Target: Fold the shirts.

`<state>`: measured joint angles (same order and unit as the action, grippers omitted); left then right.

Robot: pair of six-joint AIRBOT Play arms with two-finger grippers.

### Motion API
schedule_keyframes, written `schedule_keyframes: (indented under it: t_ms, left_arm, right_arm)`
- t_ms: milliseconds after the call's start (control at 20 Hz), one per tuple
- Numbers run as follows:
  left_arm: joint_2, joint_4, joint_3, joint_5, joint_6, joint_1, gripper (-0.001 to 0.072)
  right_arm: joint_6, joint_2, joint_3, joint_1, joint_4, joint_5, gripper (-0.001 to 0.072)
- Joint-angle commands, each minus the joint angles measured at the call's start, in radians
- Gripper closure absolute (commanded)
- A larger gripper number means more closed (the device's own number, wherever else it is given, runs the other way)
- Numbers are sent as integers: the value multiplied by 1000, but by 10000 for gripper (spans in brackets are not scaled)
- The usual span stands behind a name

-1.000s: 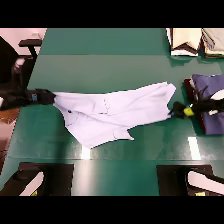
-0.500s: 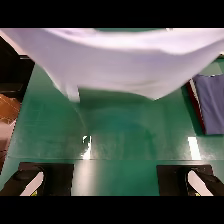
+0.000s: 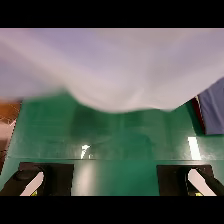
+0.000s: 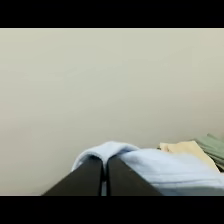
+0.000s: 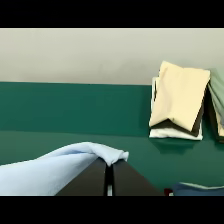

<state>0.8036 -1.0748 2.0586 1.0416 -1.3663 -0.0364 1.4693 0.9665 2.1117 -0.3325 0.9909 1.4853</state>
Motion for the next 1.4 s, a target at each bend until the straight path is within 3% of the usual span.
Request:
schedule_keyframes:
  t_ms: [0,300,550,600,650,700,750,850,1000,1350]
  left_arm:
    - [24,2,-167,35,-43,0,682]
    - [259,28,-630,64,-73,0,681]
    - [531,15,-749,-51,-13,0,678]
    - [558,13,-747,-73,-14,0,552]
    - [576,12,-741,-93,-14,-2,196]
    - [580,13,-734,-98,-22,-12,93]
    - [579,12,-721,-74,-21,-32,108]
    - [562,12,-691,49,-19,-97,108]
    - [492,-34,-750,242,12,-206,109]
    - [213,-75,-1310,155,13,-282,109]
  right_arm:
    - [41,94,-50,16,2,60,697]
    - [50,389,-339,339,229,53,696]
    - [50,698,-283,443,238,-50,694]
    - [50,740,-242,451,233,-55,694]
    - [50,775,-197,451,224,-51,672]
    - [49,807,-148,449,203,-42,449]
    - [48,828,-107,438,173,-26,323]
    - [38,841,-62,406,95,40,326]
    - [-18,755,-201,364,18,92,328]
    - [-42,426,-721,335,-3,-75,329]
